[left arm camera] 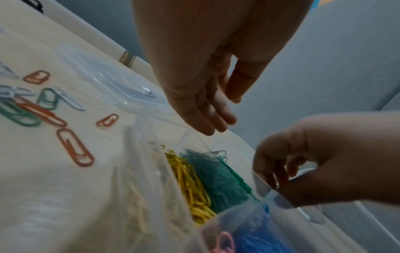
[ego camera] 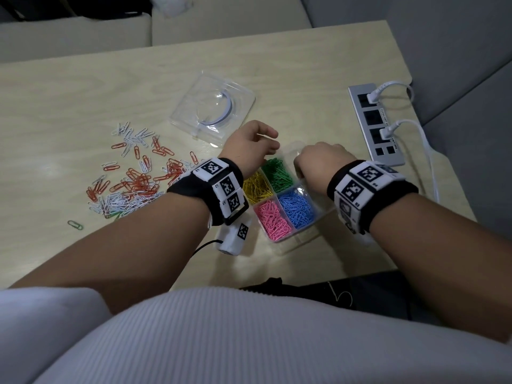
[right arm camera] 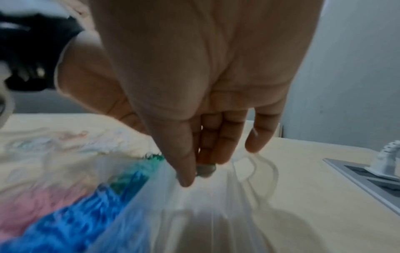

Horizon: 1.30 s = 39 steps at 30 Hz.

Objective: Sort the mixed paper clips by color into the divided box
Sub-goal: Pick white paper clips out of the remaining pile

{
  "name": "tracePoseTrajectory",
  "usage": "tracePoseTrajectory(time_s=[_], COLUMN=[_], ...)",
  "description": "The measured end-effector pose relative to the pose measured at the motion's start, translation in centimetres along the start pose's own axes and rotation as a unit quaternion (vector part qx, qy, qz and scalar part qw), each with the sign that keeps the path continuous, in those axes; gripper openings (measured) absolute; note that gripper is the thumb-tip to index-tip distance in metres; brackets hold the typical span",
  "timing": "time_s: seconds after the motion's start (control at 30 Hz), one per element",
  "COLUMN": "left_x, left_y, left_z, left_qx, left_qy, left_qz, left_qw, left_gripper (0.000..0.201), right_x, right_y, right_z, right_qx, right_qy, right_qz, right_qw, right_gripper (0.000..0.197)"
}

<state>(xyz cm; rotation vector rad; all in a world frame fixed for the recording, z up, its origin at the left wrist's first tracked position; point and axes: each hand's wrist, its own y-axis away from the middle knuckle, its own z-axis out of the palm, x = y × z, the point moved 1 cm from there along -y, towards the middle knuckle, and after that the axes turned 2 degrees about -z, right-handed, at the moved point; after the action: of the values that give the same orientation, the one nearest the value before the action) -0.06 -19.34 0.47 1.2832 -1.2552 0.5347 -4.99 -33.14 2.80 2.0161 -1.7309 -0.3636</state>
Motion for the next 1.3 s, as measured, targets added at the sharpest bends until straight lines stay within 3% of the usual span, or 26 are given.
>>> tracePoseTrajectory(time_s=[0.13, 0.23, 0.33, 0.47, 0.6, 0.77, 0.87, 1.1, 1.2, 1.3], left_x=[-0.3, -0.8, -1.6, -3.2, -4.9, -6.4, -7.0, -8.2, -8.1, -7.9], left_y=[0.2, 0.3, 0.8, 2.3, 4.1, 6.0, 6.9, 8.2, 8.1, 7.4], left_z=[-1.3, -2.2, -3.4, -6.5, -10.0, -13.9, -15.6, -16.9, -17.0, -17.2], left_qx=[0.068, 0.047, 0.028, 0.064, 0.102, 0.123, 0.103, 0.032, -0.008, -0.028], left_qy=[-0.175, -0.256, -0.198, -0.091, -0.083, -0.151, -0.162, -0.047, 0.004, 0.037], left_qz=[0.052, -0.007, -0.068, -0.130, -0.155, -0.172, -0.198, -0.260, -0.282, -0.291], left_qw=[0.981, 0.966, 0.977, 0.985, 0.979, 0.966, 0.961, 0.964, 0.959, 0.956], left_gripper=[0.020, 0.021, 0.019, 0.019, 0.015, 0.013, 0.014, 0.012, 0.016, 0.015], right_x=[0.3, -0.8, -2.5, -5.2, -9.3, -13.0, -14.2, -16.5, -17.3, -17.6], right_y=[0.2, 0.0, -0.3, -0.5, -1.5, -3.2, -3.7, -5.6, -6.2, -8.0], right_z=[-0.7, -0.6, 0.1, -0.2, -1.1, -1.8, -2.4, -4.0, -4.4, -3.8], right_qx=[0.040, 0.096, 0.111, 0.148, 0.129, 0.046, 0.018, -0.040, -0.056, -0.119], right_qy=[-0.064, -0.098, -0.117, -0.181, -0.218, -0.136, -0.094, -0.063, -0.028, -0.004], right_qz=[0.025, 0.013, 0.000, -0.041, -0.085, -0.103, -0.080, -0.029, -0.014, 0.037], right_qw=[0.997, 0.990, 0.987, 0.971, 0.964, 0.984, 0.992, 0.997, 0.998, 0.992], right_gripper=[0.024, 0.023, 0.027, 0.025, 0.027, 0.027, 0.027, 0.024, 0.014, 0.008])
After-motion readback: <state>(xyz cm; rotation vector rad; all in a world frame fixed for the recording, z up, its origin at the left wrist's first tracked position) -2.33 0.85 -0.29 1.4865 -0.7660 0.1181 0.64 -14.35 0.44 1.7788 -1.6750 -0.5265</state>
